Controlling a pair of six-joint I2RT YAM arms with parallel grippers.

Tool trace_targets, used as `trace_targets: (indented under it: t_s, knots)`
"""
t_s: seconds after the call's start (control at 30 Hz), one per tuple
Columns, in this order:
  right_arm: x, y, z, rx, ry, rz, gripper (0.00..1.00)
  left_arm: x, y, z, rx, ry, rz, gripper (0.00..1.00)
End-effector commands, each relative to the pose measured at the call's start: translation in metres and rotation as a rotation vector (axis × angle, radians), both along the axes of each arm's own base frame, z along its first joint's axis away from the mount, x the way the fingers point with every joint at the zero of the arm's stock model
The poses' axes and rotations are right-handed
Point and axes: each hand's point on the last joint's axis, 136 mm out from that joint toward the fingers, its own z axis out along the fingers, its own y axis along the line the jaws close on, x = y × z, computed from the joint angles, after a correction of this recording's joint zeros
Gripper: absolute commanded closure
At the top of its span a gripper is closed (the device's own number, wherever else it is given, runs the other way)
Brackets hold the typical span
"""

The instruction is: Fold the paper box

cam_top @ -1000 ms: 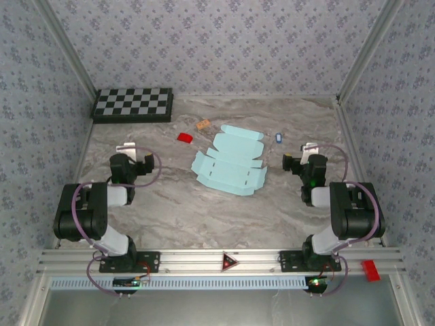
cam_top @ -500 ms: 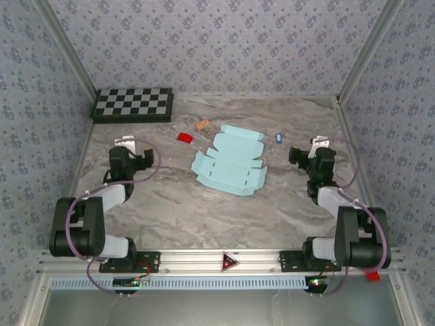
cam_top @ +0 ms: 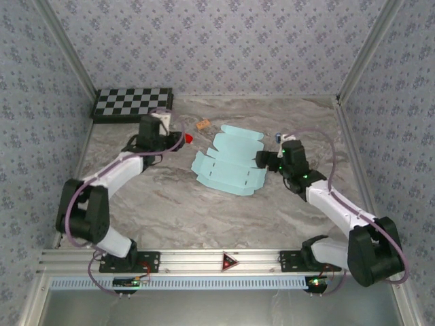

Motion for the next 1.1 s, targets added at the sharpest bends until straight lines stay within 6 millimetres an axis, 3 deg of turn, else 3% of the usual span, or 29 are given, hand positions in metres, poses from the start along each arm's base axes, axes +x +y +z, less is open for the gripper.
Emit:
trace_targets:
  t_s: [0.0, 0.07, 0.2, 0.3, 0.4, 0.57, 0.73, 1.07]
  knots:
    - [-0.008, 0.028, 0.000, 0.062, 0.032, 0.048, 0.17, -0.004, -0.038, -0.017, -0.056, 0.155, -0.104, 0.65]
    - [-0.012, 0.045, -0.006, 0.074, 0.042, 0.087, 0.24, 0.001, -0.060, -0.023, -0.062, 0.183, -0.152, 0.74]
    - [-0.017, 0.071, -0.027, 0.070, 0.087, 0.132, 0.49, 0.011, -0.099, -0.036, -0.072, 0.223, -0.234, 0.95]
    - [-0.018, 0.086, -0.045, 0.080, 0.143, 0.165, 0.71, 0.016, -0.121, -0.046, -0.084, 0.262, -0.280, 1.00]
    - [-0.021, 0.096, -0.060, 0.080, 0.177, 0.171, 0.81, 0.017, -0.138, -0.056, -0.086, 0.293, -0.322, 1.00]
    - [-0.026, 0.102, -0.089, 0.066, 0.245, 0.177, 0.88, 0.012, -0.151, -0.082, -0.082, 0.357, -0.356, 1.00]
    - [-0.031, 0.100, -0.108, 0.037, 0.294, 0.177, 0.91, 0.002, -0.150, -0.113, -0.056, 0.430, -0.353, 1.00]
    - [-0.044, 0.077, -0.126, -0.085, 0.367, 0.139, 0.91, -0.055, -0.130, -0.156, 0.061, 0.537, -0.342, 1.00]
